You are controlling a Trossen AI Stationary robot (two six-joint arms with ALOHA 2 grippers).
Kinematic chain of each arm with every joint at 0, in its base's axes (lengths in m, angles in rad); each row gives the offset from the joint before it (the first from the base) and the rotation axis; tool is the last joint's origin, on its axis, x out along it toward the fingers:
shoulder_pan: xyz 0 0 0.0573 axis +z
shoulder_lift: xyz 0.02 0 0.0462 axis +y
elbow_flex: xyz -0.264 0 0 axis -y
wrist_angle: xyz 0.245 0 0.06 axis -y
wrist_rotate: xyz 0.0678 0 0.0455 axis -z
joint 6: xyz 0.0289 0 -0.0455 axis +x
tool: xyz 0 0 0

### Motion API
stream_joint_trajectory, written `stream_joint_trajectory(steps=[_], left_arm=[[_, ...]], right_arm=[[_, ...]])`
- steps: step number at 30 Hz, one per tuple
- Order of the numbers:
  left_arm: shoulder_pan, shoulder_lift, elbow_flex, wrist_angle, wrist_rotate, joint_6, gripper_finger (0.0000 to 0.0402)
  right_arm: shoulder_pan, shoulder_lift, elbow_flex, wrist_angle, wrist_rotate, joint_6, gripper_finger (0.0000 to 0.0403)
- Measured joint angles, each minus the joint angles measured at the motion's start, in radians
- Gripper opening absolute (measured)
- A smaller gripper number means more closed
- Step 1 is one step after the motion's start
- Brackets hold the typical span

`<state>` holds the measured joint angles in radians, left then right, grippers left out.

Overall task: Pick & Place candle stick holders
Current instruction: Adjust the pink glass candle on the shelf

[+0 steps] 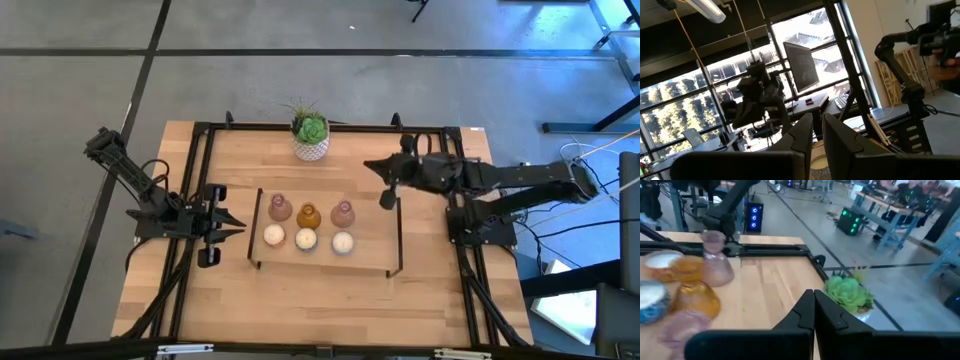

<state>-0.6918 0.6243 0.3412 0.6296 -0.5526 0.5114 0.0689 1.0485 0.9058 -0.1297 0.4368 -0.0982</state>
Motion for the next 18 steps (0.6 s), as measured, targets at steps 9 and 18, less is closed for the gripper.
stream_joint_trajectory(steps=[9,18], left_arm=[[0.0,0.0,0.0,0.0,-0.001,0.008,0.0036],[0.0,0.0,0.0,0.0,-0.003,0.008,0.0036]], right_arm=[[-0.195,0.066,-0.144,0.181,-0.412,0.065,0.0],[-0.21,0.247,-0.15,0.269,-0.504,0.092,0.0]])
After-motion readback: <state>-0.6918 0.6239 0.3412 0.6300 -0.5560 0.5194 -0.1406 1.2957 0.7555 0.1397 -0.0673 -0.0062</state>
